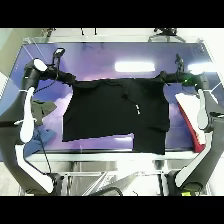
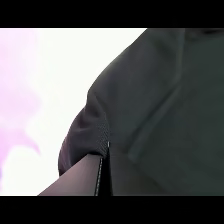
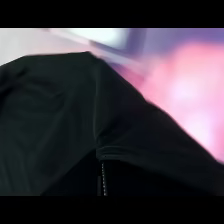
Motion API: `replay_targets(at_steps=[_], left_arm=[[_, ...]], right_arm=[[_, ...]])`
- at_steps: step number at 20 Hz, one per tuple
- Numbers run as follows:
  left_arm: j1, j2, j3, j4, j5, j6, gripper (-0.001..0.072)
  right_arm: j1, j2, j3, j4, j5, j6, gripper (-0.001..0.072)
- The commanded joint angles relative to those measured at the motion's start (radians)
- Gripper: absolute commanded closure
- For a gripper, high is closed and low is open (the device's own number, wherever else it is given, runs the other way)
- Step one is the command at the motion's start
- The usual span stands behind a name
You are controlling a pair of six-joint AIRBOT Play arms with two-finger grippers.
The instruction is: Fold the shirts.
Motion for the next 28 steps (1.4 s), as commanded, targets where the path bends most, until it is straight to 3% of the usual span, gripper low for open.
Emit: replay_targets(at_steps=[1,5,9,11,18,28], left_arm=[[-0.006,-0.113,0.167,0.134,-0.067,-0.049,0.0692],[-0.011,-0.05,0.15,0.229,-0.076,-0.054,0.0691],[-0.011,0.009,0.093,0.314,-0.172,-0.082,0.0691],[-0.011,0.031,0.072,0.315,-0.211,-0.085,0.0691],[-0.038,0.045,-0.065,0.298,-0.299,-0.113,0.0691],[-0.042,0.043,-0.161,0.348,-0.222,-0.142,0.0691]], right_arm=[[-0.045,-0.058,0.02,0.09,-0.043,-0.003,0.0689],[-0.108,-0.019,0.088,0.083,0.128,-0.003,0.069],[-0.113,0.077,0.074,-0.225,0.2,0.083,0.0691],[-0.114,0.121,0.016,-0.291,0.239,0.087,0.0691],[-0.114,0.172,-0.181,-0.351,0.192,0.038,0.0691],[-0.112,0.171,-0.185,-0.398,0.179,0.041,0.069]])
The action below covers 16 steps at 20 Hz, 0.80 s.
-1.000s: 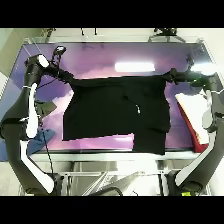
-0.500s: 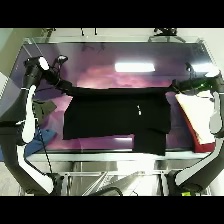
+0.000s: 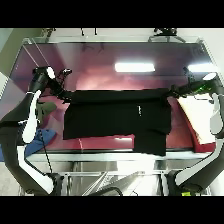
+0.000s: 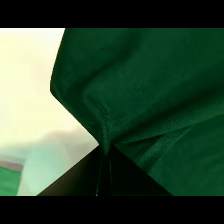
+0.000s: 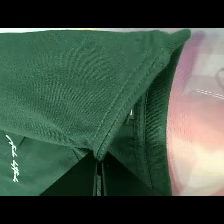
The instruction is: Fold the shirts.
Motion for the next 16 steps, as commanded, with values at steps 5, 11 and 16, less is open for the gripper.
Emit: replay_targets(at_steps=[5,11,16], left_arm=[[0.0,0.0,-0.008,0.005,0.033,-0.007,0.0691],[0.0,0.0,-0.008,-0.022,-0.002,-0.017,0.0083],[0.04,0.006,0.077,-0.023,-0.207,-0.137,0.0009]], right_arm=[[0.007,-0.001,-0.003,-0.005,-0.012,0.0,0.069],[0.056,-0.013,-0.005,-0.023,-0.013,0.047,0.0466],[0.017,0.037,-0.004,-0.121,0.045,0.164,0.0304]])
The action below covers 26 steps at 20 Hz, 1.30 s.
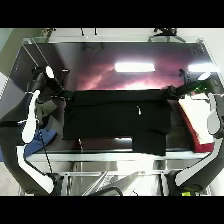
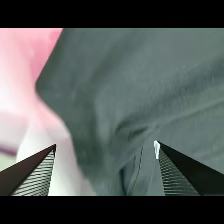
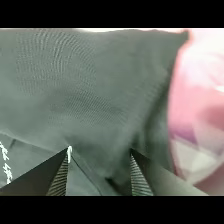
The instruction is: Fold the shirts.
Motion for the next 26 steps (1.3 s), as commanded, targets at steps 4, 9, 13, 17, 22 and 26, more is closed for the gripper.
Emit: replay_targets(at_steps=[4,9,13,17,22,26], left_arm=[[0.097,0.159,-0.161,-0.092,-0.202,-0.126,0.001],[0.145,0.43,-0.735,-0.132,-0.073,-0.089,0.001],[0.147,0.515,-0.986,-0.162,0.127,-0.058,0.0058],[0.148,0.518,-1.008,-0.251,0.246,-0.002,0.0058],[0.167,0.445,-0.911,-0.337,0.253,0.061,0.0059],[0.142,0.357,-0.817,-0.422,0.132,0.148,0.0407]], right_arm=[[-0.116,0.143,-0.057,-0.036,0.126,0.055,0.0415],[-0.216,0.365,-0.381,-0.003,0.101,0.008,0.0416],[-0.264,0.47,-0.539,0.115,0.065,-0.021,0.0417],[-0.264,0.471,-0.544,0.153,0.077,-0.022,0.0416],[-0.263,0.471,-0.544,0.166,0.13,-0.022,0.0417],[-0.264,0.471,-0.547,0.158,0.165,0.002,0.0417]])
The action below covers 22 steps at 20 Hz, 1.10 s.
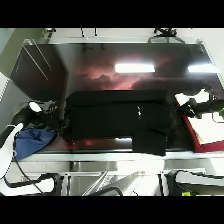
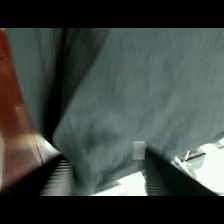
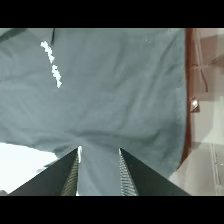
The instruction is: Fold the shirts.
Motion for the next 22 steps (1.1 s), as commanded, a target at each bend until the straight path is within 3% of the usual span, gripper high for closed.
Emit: replay_targets(at_steps=[1,2,3,4,5,6,7,9,12,15,22], left_arm=[[-0.023,-0.07,0.064,-0.068,-0.105,0.074,0.0417],[-0.029,-0.087,0.075,-0.059,-0.111,0.074,0.0425],[-0.031,-0.104,0.092,-0.041,-0.126,0.077,0.0641],[-0.03,-0.117,0.109,-0.018,-0.141,0.083,0.069],[-0.025,-0.124,0.122,0.0,-0.154,0.083,0.069],[-0.014,-0.127,0.132,0.01,-0.162,0.082,0.069],[-0.005,-0.126,0.135,0.016,-0.166,0.083,0.069],[0.029,-0.126,0.134,0.016,-0.167,0.085,0.069],[0.06,-0.126,0.134,0.015,-0.168,0.085,0.069],[0.058,-0.126,0.134,0.013,-0.174,0.085,0.069],[0.057,-0.126,0.134,0.008,-0.153,0.085,0.069]], right_arm=[[-0.001,0.001,-0.008,-0.022,0.039,0.05,0.0416],[-0.001,0.001,-0.02,-0.046,0.045,0.081,0.0415],[-0.001,0.002,-0.035,-0.074,0.051,0.108,0.0415],[-0.001,0.006,-0.055,-0.099,0.058,0.127,0.0409],[-0.002,0.017,-0.083,-0.113,0.065,0.151,0.0398],[-0.002,0.029,-0.114,-0.126,0.065,0.177,0.0294],[-0.002,0.042,-0.154,-0.156,0.063,0.197,0.0257],[-0.002,0.067,-0.244,-0.233,0.06,0.213,0.0371],[0.001,0.073,-0.401,-0.143,-0.014,0.14,0.0316],[0.002,0.072,-0.529,-0.061,-0.13,0.036,0.0331],[0.002,0.069,-0.628,-0.007,-0.219,-0.1,0.0333]])
